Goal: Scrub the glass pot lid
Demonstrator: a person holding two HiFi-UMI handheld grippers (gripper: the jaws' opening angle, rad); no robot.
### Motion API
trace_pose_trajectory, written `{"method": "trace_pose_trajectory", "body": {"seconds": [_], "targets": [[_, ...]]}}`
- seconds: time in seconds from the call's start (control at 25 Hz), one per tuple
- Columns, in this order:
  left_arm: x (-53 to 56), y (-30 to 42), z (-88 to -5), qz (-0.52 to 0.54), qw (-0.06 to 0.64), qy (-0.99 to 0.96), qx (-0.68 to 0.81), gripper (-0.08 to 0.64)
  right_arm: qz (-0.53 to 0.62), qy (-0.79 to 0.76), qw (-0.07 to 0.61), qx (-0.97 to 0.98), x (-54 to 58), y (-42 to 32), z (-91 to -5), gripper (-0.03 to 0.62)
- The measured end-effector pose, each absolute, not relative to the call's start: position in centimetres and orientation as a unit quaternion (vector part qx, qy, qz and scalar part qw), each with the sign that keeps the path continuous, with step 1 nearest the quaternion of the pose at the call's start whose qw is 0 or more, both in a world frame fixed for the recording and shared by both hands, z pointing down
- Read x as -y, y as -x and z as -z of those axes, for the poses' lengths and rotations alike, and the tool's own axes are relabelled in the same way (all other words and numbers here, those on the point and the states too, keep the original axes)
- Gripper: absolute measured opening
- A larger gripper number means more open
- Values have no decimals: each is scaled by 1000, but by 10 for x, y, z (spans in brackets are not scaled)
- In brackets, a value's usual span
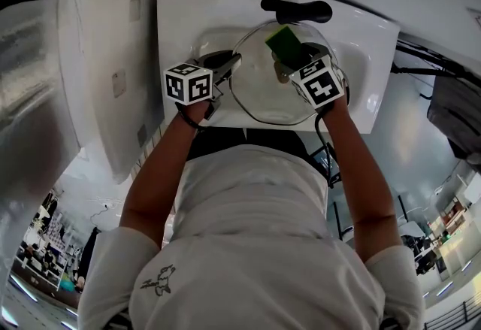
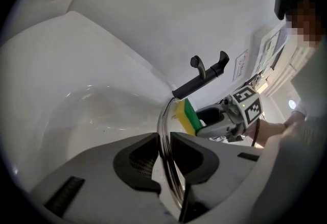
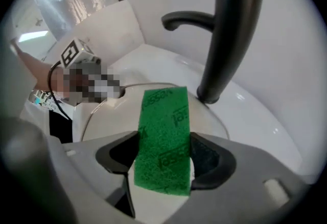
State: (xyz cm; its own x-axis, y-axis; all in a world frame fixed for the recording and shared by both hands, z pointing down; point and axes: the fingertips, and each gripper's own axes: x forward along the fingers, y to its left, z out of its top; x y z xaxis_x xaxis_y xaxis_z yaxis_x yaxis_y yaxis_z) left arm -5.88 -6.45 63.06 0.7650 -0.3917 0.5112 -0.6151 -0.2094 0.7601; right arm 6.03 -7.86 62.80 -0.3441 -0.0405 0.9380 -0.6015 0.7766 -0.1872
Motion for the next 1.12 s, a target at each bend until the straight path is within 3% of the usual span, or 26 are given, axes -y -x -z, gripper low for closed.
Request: {"method": "trace_pose_trajectory", "body": {"seconds": [0.56, 1.12], "targets": [[68, 62, -631, -100, 534, -769, 336, 69, -179, -182, 555, 792, 59, -16, -635, 307], [71, 65, -629, -87, 532, -766, 350, 67, -145, 58, 582, 798, -70, -25, -630, 305]]}}
